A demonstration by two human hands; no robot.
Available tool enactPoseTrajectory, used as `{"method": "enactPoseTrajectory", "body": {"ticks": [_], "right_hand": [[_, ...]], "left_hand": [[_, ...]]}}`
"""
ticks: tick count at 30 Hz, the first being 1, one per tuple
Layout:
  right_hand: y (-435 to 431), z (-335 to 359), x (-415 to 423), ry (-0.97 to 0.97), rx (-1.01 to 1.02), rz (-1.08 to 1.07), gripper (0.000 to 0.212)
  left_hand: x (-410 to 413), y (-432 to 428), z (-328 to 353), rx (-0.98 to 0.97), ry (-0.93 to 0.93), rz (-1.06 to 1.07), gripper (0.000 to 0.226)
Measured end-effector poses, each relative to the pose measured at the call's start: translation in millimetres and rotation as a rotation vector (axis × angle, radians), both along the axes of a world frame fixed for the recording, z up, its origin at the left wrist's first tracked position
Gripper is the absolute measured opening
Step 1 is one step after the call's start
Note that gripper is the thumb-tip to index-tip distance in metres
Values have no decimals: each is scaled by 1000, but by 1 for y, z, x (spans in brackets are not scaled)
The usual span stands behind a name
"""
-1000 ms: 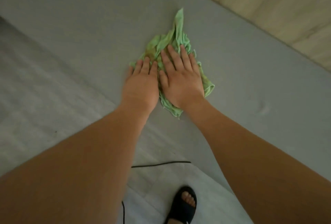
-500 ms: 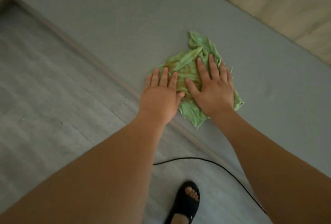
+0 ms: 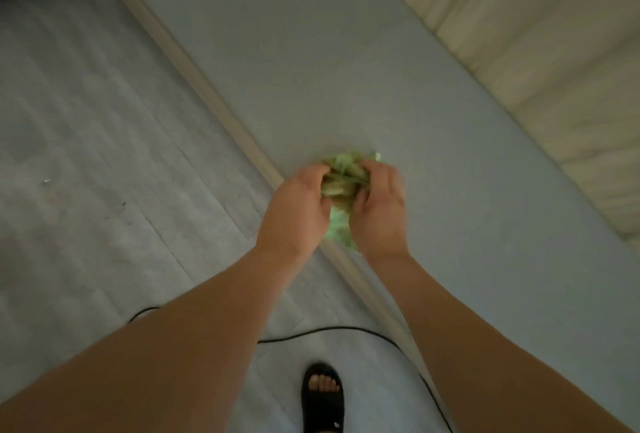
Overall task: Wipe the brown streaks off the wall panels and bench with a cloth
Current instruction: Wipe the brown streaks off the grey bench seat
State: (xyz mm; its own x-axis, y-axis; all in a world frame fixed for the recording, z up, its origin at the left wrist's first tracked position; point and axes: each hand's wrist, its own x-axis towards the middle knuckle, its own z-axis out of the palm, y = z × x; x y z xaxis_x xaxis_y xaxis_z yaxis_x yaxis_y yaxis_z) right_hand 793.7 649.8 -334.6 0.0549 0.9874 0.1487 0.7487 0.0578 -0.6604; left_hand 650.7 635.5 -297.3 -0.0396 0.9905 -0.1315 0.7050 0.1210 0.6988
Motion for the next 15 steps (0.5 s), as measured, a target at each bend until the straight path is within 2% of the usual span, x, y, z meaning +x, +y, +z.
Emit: {"method": "enactPoseTrajectory", "body": {"ticks": [2, 3, 4, 6, 8, 11, 13, 15], "right_hand": [[27, 9, -2, 14, -49, -5, 52], [38, 8, -3, -91, -127, 100, 60], [47, 3, -3, -278, -196, 243, 68], [66, -14, 2, -617, -309, 441, 72], [94, -24, 12, -721, -337, 377, 68], [151, -23, 27, -793, -332, 79, 82], [189, -21, 35, -739, -363, -39, 89], [217, -22, 32, -620, -404, -67, 82]], "left_hand": [[6, 28, 19, -10, -156, 110, 44], [10, 39, 25, -41, -204, 146, 42], [13, 46, 26, -42, -211, 179, 38], [16, 57, 16, 2, -126, 244, 42], [10, 66, -2, -26, 82, 231, 65], [-5, 71, -29, -369, 359, -36, 103], [-9, 70, -41, -499, 463, -171, 124], [-6, 74, -48, -516, 483, -177, 130]]}}
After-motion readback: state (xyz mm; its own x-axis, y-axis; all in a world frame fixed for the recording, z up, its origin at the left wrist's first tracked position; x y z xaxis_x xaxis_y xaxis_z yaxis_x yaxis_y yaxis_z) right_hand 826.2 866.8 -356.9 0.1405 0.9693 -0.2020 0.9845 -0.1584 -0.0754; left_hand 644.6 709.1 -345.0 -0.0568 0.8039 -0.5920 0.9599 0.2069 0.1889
